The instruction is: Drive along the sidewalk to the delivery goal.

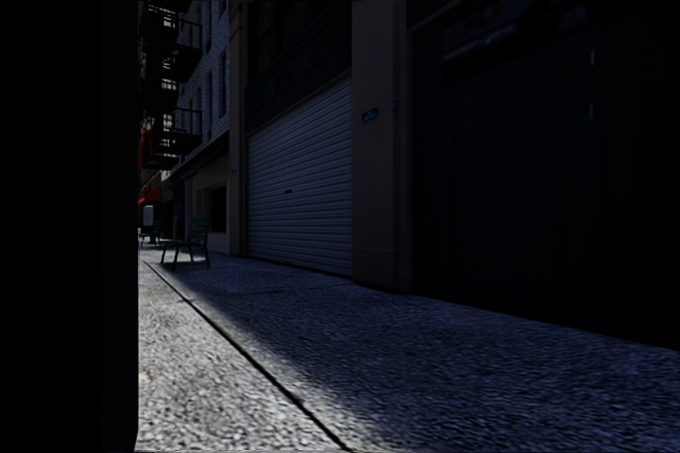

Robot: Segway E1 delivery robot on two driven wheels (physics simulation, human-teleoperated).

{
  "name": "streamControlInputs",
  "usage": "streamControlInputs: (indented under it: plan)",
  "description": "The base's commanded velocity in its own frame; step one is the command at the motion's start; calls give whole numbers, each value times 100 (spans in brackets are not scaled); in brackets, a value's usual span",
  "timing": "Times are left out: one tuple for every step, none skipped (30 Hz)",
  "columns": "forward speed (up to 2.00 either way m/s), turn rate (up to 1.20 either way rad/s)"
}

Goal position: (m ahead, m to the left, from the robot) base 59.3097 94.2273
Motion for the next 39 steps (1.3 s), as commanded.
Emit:
streamControlInputs:
  plan:
    - [0, -49]
    - [0, -49]
    - [0, -50]
    - [0, -51]
    - [0, -52]
    - [0, -52]
    - [0, -52]
    - [0, -52]
    - [0, -52]
    - [0, -52]
    - [0, -52]
    - [0, -52]
    - [0, -52]
    - [0, -52]
    - [0, -52]
    - [0, -52]
    - [0, -52]
    - [0, -52]
    - [0, -52]
    - [0, -52]
    - [0, -52]
    - [0, -52]
    - [0, -52]
    - [0, -52]
    - [0, -52]
    - [0, -52]
    - [0, -52]
    - [0, -52]
    - [0, -52]
    - [0, -52]
    - [0, -52]
    - [0, -52]
    - [0, -52]
    - [0, -52]
    - [0, -52]
    - [0, -52]
    - [0, -52]
    - [0, -52]
    - [0, -52]
